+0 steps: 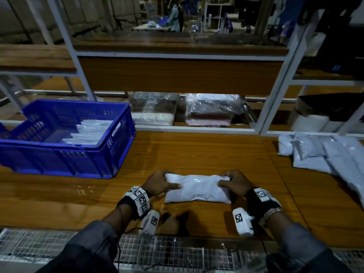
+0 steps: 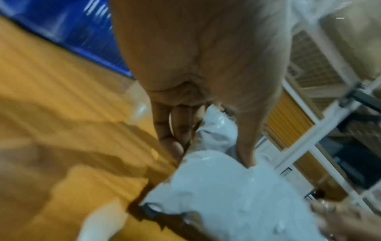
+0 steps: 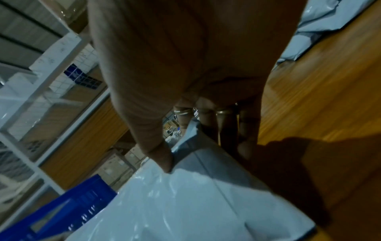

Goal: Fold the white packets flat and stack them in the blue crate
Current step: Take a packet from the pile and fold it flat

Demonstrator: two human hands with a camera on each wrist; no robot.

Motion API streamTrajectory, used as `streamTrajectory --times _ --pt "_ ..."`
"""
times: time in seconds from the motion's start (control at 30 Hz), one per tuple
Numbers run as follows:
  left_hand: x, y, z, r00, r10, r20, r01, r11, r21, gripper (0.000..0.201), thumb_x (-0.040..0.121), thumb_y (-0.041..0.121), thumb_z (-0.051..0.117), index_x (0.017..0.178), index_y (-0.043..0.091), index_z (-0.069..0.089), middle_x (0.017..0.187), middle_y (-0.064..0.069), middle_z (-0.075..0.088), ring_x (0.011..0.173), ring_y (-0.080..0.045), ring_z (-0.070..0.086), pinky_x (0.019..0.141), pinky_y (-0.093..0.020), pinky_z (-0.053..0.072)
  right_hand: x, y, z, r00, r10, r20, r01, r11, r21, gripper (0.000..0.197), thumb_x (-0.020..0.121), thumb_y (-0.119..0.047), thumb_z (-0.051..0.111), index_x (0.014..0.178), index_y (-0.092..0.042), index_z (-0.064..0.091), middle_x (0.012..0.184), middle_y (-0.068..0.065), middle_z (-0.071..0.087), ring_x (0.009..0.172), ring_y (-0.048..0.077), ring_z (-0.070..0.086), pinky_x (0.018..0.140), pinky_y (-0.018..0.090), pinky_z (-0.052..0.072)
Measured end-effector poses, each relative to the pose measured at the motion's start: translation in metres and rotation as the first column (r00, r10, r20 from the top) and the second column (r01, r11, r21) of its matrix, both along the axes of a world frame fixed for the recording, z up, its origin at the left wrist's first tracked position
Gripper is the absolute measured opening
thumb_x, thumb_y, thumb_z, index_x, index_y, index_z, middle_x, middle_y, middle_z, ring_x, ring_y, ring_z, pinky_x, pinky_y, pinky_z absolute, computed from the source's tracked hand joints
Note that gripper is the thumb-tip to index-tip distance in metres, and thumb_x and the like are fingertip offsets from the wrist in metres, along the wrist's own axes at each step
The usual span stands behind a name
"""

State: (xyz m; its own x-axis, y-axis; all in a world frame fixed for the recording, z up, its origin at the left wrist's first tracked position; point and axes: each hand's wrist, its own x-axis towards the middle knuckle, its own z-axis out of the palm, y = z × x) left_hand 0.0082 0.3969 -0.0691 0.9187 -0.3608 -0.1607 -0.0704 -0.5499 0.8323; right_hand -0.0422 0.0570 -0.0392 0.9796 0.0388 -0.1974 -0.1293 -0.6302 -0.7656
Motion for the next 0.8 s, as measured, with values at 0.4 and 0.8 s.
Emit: streamTrajectory --times 0.4,0.8 --pt "-0.026 -0.055 0.0 0.89 -0.285 0.355 0.062 0.849 0.525 0.058 0.104 0.047 0.032 0.155 0.019 0.037 0.161 -0.007 0.034 0.149 -0.031 0.027 0.117 -0.048 0.028 -0.008 0.052 -0.016 0.976 0.206 0.07 -0.137 0.831 -0.54 0.044 0.107 -0.041 0.037 0.15 -0.035 0.043 0.162 -0.001 0.03 0.149 0.025 0.026 0.118 0.047 0.023" --pt "-0.028 -0.067 -0.052 0.917 -0.297 0.265 0.077 0.786 0.614 0.057 0.107 0.044 0.022 0.149 0.017 0.05 0.15 -0.013 0.051 0.135 -0.033 0.052 0.099 -0.065 0.045 -0.006 0.073 -0.073 0.976 0.181 0.125 -0.065 0.78 -0.622 0.058 0.103 -0.05 0.016 0.16 -0.039 0.013 0.168 -0.005 0.011 0.155 0.022 0.011 0.123 0.055 0.0"
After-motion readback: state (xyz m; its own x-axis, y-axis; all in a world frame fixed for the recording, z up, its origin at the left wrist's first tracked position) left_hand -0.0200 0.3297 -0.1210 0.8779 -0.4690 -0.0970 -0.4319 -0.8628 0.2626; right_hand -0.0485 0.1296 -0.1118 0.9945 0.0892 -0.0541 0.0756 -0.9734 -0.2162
